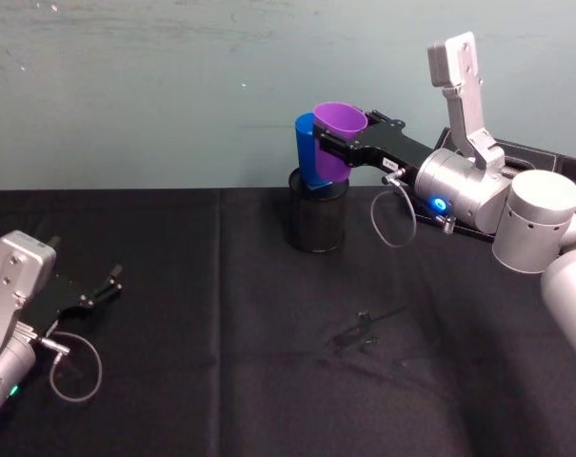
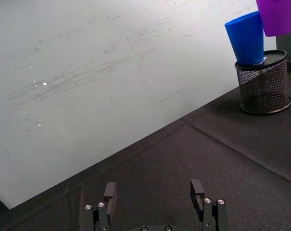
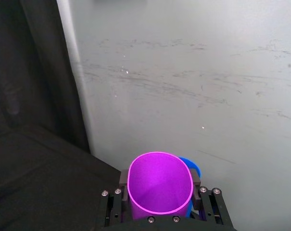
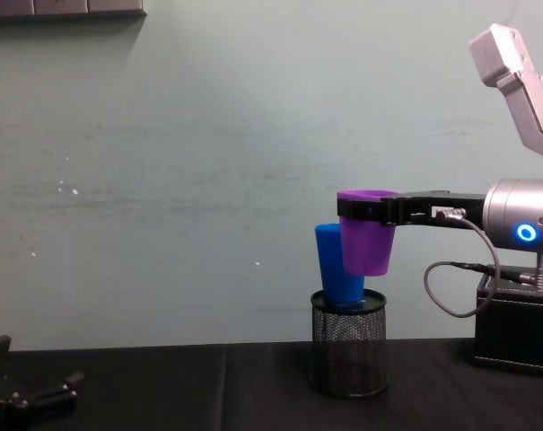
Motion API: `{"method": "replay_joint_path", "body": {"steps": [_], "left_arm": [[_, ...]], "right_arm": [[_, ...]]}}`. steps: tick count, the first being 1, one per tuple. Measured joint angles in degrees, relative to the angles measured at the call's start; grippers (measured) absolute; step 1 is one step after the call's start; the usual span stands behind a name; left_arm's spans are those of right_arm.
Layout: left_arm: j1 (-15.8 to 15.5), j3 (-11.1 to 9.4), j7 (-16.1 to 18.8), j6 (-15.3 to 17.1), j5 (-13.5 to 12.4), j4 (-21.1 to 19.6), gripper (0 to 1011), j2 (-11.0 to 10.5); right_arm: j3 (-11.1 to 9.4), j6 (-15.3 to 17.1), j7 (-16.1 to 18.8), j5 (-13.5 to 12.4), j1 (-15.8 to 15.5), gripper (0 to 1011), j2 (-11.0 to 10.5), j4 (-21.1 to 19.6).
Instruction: Pick up one cup with a gripper and tap it against the other cup.
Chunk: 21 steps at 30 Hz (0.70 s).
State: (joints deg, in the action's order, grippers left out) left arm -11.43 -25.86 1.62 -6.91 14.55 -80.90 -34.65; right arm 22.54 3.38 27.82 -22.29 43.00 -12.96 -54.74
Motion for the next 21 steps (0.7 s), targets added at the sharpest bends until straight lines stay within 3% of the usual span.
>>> {"method": "replay_joint_path", "body": {"steps": [21], "left_arm": [[0.0,0.0,0.0,0.0,0.0,0.0,1000,0.0]], "right_arm": [[0.0,0.0,0.0,0.0,-0.1,715,-0.1,-0.1]]}}
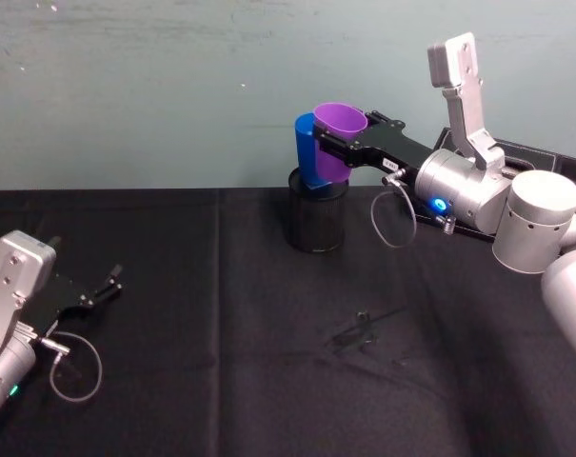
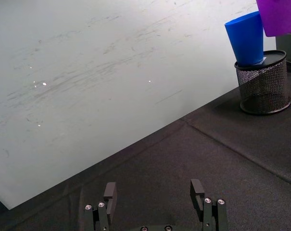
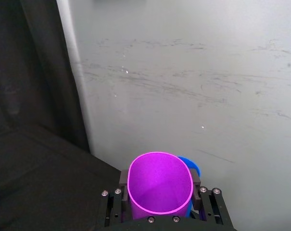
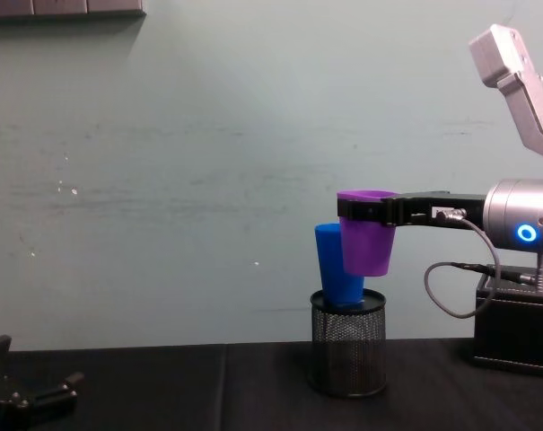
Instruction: Pick up one cup with a gripper and tap it against the other cup.
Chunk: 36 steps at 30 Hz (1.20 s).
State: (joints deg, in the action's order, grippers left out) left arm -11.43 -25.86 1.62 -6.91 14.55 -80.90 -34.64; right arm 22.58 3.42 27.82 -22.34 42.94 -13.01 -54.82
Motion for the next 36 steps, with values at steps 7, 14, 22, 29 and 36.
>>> {"method": "replay_joint_path", "body": {"steps": [7,14,22,29,36], "left_arm": [[0.0,0.0,0.0,0.0,0.0,0.0,1000,0.0],[0.0,0.0,0.0,0.0,0.0,0.0,1000,0.0],[0.0,0.0,0.0,0.0,0.0,0.0,1000,0.0],[0.0,0.0,0.0,0.0,0.0,0.0,1000,0.0],[0.0,0.0,0.0,0.0,0.0,0.0,1000,0.0]], "right_arm": [[0.0,0.0,0.0,0.0,0.0,715,0.0,0.0],[0.0,0.0,0.0,0.0,0.0,715,0.0,0.0],[0.0,0.0,0.0,0.0,0.0,715,0.0,0.0],[0.0,0.0,0.0,0.0,0.0,716,0.0,0.0],[0.0,0.0,0.0,0.0,0.0,715,0.0,0.0]]}}
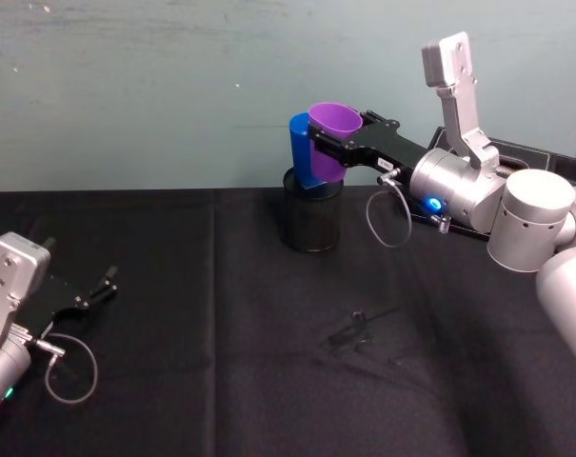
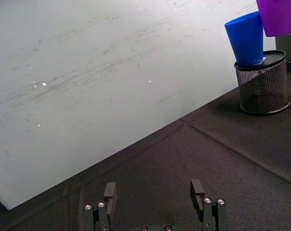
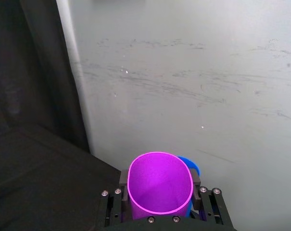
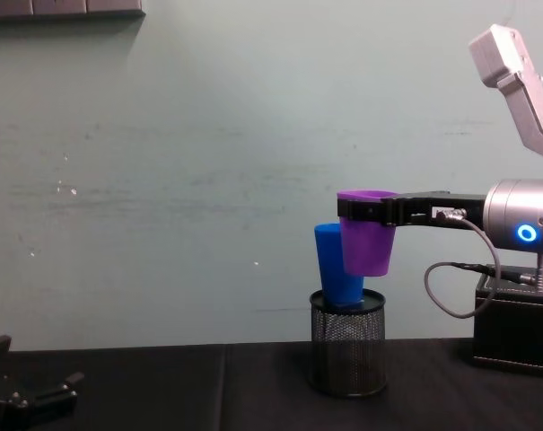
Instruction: Pick up one cup with a gripper and tap it against the other cup.
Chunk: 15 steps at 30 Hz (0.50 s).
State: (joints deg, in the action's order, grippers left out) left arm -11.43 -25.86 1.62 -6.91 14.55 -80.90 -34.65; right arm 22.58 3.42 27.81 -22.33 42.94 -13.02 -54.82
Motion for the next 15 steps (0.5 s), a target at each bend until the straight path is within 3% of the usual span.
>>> {"method": "replay_joint_path", "body": {"steps": [15], "left_arm": [[0.0,0.0,0.0,0.0,0.0,0.0,1000,0.0]], "right_arm": [[0.0,0.0,0.0,0.0,0.0,715,0.0,0.0]]}}
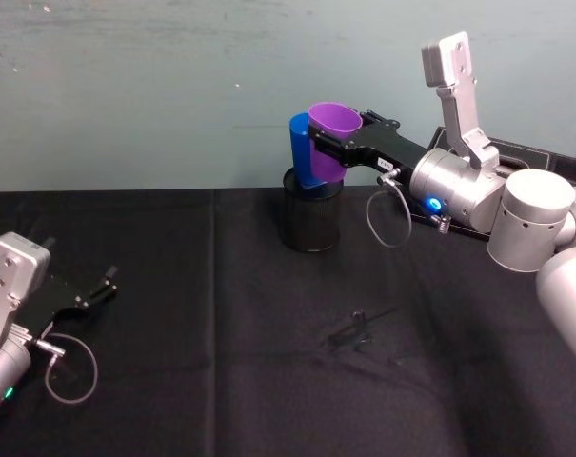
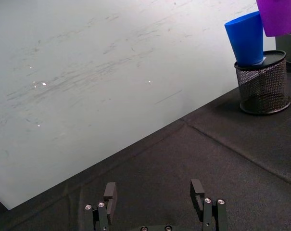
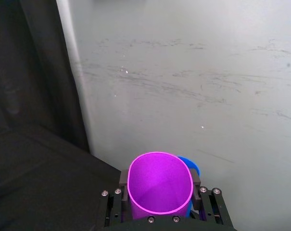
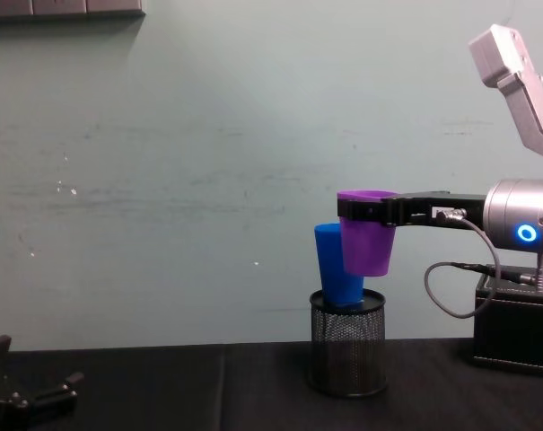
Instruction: Pick up one cup with a gripper and tap it against the other cup.
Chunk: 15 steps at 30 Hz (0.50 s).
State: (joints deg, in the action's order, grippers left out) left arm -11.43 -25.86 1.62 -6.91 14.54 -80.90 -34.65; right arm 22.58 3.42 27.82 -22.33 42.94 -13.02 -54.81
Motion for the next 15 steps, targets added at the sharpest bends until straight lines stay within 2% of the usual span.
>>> {"method": "replay_joint_path", "body": {"steps": [15], "left_arm": [[0.0,0.0,0.0,0.0,0.0,0.0,1000,0.0]], "right_arm": [[0.0,0.0,0.0,0.0,0.0,715,0.0,0.0]]}}
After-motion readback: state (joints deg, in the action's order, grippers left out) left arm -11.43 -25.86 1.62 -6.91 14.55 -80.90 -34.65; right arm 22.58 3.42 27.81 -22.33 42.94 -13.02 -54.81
